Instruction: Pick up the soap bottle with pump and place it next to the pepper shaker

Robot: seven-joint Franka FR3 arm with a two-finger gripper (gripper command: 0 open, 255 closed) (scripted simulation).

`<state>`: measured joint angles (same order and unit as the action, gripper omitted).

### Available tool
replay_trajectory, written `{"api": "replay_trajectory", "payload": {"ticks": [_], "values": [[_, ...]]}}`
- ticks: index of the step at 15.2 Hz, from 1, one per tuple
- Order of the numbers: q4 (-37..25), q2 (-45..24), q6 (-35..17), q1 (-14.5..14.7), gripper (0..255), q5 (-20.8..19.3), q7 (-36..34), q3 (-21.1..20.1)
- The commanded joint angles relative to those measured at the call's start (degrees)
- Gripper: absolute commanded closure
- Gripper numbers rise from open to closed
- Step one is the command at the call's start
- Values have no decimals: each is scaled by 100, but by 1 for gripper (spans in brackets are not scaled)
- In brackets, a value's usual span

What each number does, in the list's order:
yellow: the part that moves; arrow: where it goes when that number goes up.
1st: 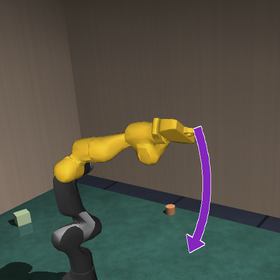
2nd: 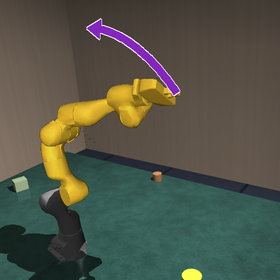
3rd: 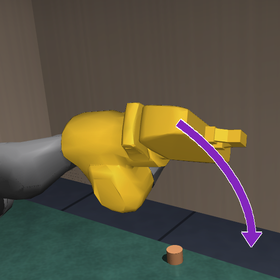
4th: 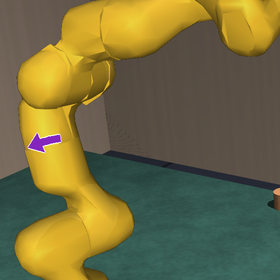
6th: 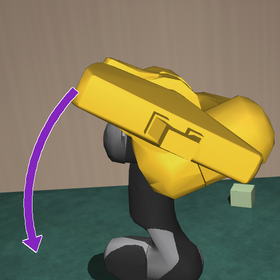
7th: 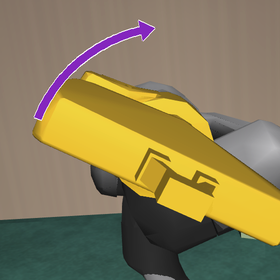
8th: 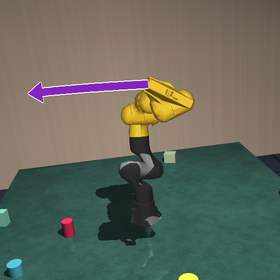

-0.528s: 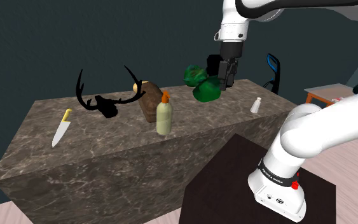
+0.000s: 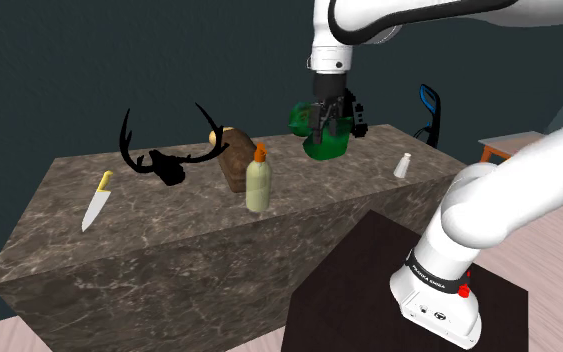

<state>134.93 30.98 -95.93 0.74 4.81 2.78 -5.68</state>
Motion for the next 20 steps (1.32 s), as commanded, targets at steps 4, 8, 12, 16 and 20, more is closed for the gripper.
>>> {"api": "replay_trajectory", "payload": {"ticks": [4, 8, 12, 16, 20], "values": [[-555, -1075, -661, -16, 0, -232, -446, -351], [-1149, -1946, -1006, -27, 0, -550, -859, -590], [-1869, -2841, -1204, 0, 0, -975, -1301, -767], [-2118, -3284, -1393, 38, 0, -1209, -1512, -804], [-1879, -3347, -1693, 24, 0, -1242, -1533, -789]]}}
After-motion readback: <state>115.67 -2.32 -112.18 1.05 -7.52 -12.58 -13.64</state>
